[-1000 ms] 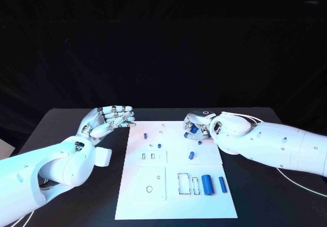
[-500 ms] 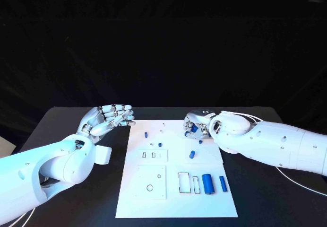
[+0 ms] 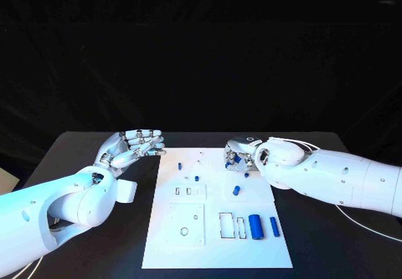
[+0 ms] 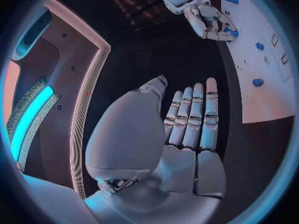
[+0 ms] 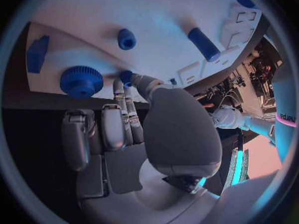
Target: Assemble the parts on the task board
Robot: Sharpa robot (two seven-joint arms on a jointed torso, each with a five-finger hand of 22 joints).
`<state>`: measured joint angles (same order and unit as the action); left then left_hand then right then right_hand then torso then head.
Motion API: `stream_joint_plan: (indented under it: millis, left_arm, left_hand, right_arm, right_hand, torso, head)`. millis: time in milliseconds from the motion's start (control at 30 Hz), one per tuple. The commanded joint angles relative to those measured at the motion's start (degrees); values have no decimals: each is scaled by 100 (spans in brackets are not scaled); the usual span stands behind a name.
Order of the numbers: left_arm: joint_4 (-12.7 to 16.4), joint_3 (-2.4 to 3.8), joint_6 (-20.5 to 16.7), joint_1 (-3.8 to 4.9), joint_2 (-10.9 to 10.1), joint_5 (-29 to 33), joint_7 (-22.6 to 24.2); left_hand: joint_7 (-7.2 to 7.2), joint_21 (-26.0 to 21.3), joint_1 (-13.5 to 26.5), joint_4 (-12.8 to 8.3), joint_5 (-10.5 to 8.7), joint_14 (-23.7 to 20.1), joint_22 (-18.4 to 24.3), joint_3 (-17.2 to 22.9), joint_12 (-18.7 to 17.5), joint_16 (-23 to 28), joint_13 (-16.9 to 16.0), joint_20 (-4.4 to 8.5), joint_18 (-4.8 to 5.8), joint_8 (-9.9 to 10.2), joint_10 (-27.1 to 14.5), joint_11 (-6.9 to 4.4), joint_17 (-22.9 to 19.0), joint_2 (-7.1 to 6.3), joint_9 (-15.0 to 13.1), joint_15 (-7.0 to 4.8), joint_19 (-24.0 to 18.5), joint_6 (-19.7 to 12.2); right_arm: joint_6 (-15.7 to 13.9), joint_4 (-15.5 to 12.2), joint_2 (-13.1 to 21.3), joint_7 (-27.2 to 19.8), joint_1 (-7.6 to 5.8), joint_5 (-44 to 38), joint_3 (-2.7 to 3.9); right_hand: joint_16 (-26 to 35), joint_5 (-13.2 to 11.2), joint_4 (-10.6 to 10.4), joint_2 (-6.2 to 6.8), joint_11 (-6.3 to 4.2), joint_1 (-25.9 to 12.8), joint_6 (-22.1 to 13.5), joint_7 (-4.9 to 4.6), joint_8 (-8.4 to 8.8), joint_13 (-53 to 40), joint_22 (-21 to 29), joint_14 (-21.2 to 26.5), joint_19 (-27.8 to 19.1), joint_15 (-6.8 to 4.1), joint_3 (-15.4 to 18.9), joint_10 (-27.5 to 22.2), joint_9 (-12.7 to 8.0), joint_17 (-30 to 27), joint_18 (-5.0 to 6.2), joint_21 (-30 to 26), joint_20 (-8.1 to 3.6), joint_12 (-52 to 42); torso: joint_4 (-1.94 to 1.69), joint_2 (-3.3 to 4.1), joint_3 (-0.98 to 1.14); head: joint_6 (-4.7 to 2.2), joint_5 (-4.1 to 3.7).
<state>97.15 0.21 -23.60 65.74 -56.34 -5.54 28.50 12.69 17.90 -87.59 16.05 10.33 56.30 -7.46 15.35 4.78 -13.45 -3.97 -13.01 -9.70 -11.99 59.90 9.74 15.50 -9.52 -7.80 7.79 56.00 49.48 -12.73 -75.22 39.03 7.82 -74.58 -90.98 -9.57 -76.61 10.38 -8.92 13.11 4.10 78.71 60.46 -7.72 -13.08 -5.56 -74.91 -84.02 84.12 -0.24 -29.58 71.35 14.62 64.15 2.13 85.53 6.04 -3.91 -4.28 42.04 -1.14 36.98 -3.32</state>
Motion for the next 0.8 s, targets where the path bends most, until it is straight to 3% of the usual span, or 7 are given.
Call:
stream_joint_plan:
  millis: [33, 500, 800]
  left_arm:
    - [4, 6, 96, 12, 13, 20, 4]
    - [-16, 6, 111, 12, 28, 25, -16]
    - [-24, 6, 113, 12, 26, 35, -17]
  left_hand:
    - [50, 3, 30, -1, -25, -42, 4, 22, -23, 28, 6, 2, -57, -11, 1, 40, 8, -24, 0, -12, -42, -19]
    - [51, 3, 27, -3, -24, -44, 5, 28, -25, 30, 6, 2, -58, -10, -1, 40, 12, -19, 1, -11, -44, -21]
    - [54, 3, 23, -5, -24, -49, 5, 41, -33, 34, 7, 0, -59, -7, -7, 43, 20, -9, 2, -9, -50, -28]
  right_arm:
    - [171, 27, -21, -23, 16, 6, -4]
    - [159, 79, -76, -9, 38, -5, -11]
    - [-300, -83, -14, 56, 31, 44, -4]
  right_hand:
    - [-30, 5, -3, -55, -11, 9, 34, 11, -30, -9, -786, -154, 211, -29, -45, 24, 9, -8, -48, 21, -47, -7]
    - [-36, 25, 27, -26, -2, 28, 2, -3, -25, -10, -772, -151, 201, -25, -80, 7, 31, -21, -44, 11, -48, 16]
    - [-49, 99, 90, -93, -40, 49, 102, 34, -126, -56, -852, -141, 236, -52, -184, 149, 147, -64, -60, 56, -67, -12]
  torso:
    - [-6, 2, -3]
    - [-11, 0, -9]
    - [-17, -7, -18]
  head:
    - [3, -6]
    - [-12, -14]
    - [-36, -16]
